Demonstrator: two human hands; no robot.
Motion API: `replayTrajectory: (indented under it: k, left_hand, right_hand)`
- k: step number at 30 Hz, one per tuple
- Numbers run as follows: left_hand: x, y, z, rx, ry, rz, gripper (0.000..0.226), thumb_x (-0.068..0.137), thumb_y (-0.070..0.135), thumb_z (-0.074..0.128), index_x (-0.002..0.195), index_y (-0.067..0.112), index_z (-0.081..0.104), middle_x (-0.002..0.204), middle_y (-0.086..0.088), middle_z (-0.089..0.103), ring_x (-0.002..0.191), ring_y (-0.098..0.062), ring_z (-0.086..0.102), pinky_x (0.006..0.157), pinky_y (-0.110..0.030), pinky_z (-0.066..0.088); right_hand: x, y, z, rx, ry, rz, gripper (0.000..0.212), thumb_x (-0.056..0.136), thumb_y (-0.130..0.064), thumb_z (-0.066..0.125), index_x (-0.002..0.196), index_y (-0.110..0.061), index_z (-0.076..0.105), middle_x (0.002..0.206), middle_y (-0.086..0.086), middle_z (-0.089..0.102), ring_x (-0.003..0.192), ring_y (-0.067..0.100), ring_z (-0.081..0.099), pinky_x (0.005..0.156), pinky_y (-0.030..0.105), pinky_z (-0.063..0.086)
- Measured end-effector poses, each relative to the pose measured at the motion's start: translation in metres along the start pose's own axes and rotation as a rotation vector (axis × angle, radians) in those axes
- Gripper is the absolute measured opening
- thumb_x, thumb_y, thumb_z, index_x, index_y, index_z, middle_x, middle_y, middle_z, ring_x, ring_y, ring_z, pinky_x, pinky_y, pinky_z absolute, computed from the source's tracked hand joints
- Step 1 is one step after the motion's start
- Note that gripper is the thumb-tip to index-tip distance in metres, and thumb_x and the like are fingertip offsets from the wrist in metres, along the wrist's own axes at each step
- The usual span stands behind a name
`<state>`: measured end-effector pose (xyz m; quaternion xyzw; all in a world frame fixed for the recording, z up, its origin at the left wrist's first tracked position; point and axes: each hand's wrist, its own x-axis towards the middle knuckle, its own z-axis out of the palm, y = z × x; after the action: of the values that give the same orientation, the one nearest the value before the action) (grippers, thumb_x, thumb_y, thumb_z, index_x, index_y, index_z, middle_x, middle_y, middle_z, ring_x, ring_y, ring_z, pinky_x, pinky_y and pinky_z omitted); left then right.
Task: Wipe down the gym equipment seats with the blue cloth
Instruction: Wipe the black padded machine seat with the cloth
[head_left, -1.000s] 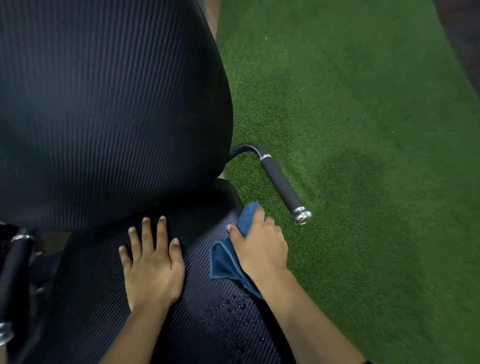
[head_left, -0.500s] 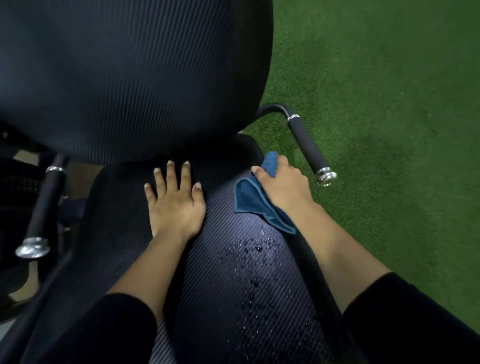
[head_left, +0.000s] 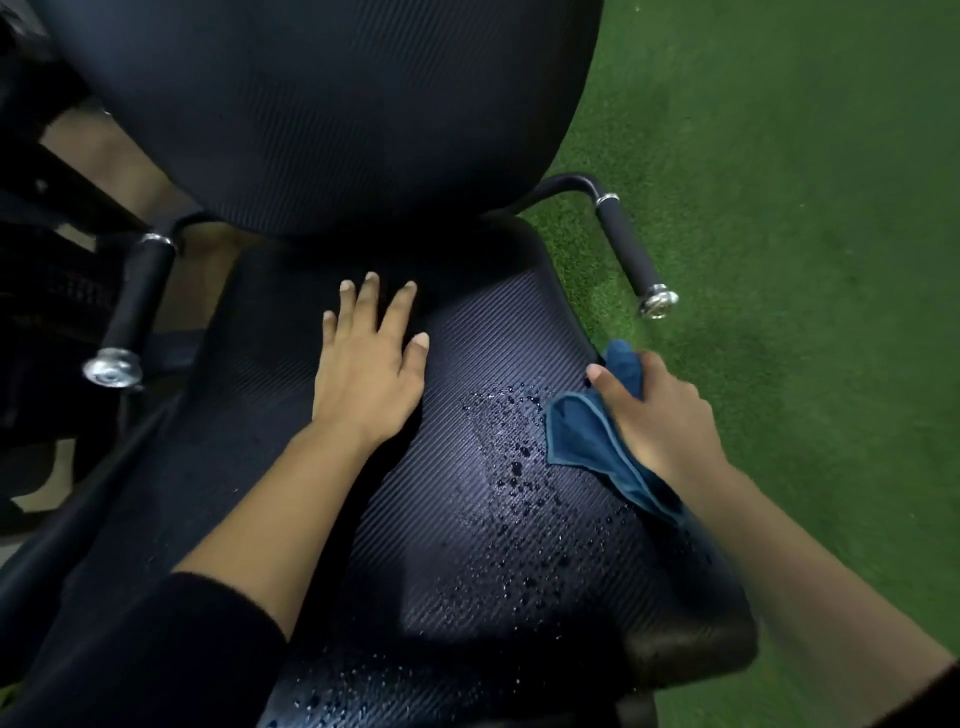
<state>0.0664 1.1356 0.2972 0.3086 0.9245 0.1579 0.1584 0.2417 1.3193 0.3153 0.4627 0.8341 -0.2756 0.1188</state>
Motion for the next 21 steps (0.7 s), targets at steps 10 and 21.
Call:
replayTrajectory:
  k: [10, 21]
  left_hand:
    - [-0.050, -0.041, -0.017, -0.026, -0.035, -0.087, 0.053, 0.100, 0.036, 0.035, 0.150, 0.021, 0.024, 0.159, -0.010, 0.011, 0.147, -0.027, -0.002, 0.117, -0.047, 0.003]
    - [-0.064, -0.042, -0.016, -0.063, -0.033, -0.070, 0.053, 0.100, 0.036, 0.034, 0.150, 0.023, 0.025, 0.159, -0.006, 0.011, 0.147, -0.025, -0.004, 0.117, -0.046, 0.000]
  right_hand:
    - [0.030, -0.041, 0.020, -0.103, 0.148, -0.250, 0.055, 0.101, -0.036, 0.040, 0.148, -0.010, 0.030, 0.144, 0.014, 0.045, 0.129, 0.033, 0.044, 0.098, 0.038, 0.036]
    - [-0.047, -0.032, 0.029, -0.168, -0.036, -0.685, 0.057, 0.100, -0.036, 0.037, 0.151, -0.014, 0.025, 0.156, 0.000, 0.027, 0.146, 0.013, 0.015, 0.116, 0.022, 0.000]
